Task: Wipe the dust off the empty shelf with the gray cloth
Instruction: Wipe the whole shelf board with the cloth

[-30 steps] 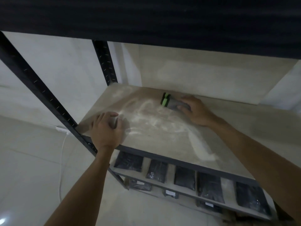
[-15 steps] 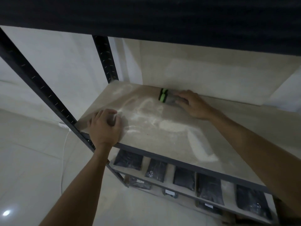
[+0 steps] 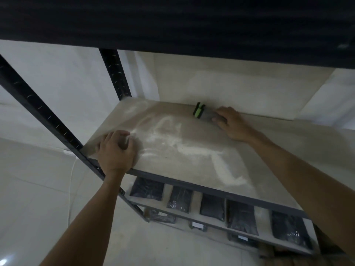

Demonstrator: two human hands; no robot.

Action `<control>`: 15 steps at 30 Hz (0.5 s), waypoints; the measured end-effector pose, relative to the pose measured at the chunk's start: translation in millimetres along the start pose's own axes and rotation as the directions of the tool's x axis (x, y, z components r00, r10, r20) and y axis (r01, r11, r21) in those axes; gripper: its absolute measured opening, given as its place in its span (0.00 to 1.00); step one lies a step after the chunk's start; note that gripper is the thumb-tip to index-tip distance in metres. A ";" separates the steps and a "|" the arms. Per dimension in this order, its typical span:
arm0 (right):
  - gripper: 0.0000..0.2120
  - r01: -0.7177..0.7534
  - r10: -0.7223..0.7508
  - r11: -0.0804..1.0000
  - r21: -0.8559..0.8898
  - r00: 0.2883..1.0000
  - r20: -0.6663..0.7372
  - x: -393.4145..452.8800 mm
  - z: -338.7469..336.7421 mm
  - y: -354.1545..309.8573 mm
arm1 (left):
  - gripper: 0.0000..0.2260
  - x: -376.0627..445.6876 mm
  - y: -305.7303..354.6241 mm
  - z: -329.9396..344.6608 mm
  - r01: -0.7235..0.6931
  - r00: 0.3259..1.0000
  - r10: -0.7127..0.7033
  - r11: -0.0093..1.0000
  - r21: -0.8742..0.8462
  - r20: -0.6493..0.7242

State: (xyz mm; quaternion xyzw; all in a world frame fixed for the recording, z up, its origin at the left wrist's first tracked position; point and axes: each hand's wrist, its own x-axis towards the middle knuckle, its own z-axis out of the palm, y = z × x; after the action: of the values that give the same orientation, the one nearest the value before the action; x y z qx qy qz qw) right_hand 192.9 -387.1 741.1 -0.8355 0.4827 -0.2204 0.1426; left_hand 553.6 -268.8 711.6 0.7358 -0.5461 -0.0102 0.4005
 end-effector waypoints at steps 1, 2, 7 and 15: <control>0.17 0.038 -0.038 0.999 0.009 0.999 0.005 -8.7 7.8 -0.7 | 0.05 0.1 -0.2 0.0 -0.001 1.000 0.001 1.000 -0.001 -0.004; 0.19 0.064 -0.064 0.998 0.018 0.998 0.019 -18.3 12.0 -6.2 | 0.05 0.3 -0.7 0.1 0.001 1.000 -0.001 1.000 -0.001 -0.005; 0.19 0.204 -0.211 0.976 0.078 0.971 0.110 -71.1 18.1 -47.7 | 0.05 0.1 -1.0 -0.5 0.017 1.000 -0.017 1.000 0.006 0.012; 0.16 -0.031 0.033 0.999 0.022 0.993 -0.114 -50.3 -34.9 -11.4 | 0.04 0.7 0.5 -2.1 0.026 0.999 -0.026 1.000 -0.005 0.024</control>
State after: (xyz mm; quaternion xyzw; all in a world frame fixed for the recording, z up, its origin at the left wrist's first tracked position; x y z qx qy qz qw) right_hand 161.7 -338.7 764.7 -0.8123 0.5010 -0.2704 0.1266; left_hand 554.4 -268.2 713.6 0.7416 -0.5412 -0.0257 0.3955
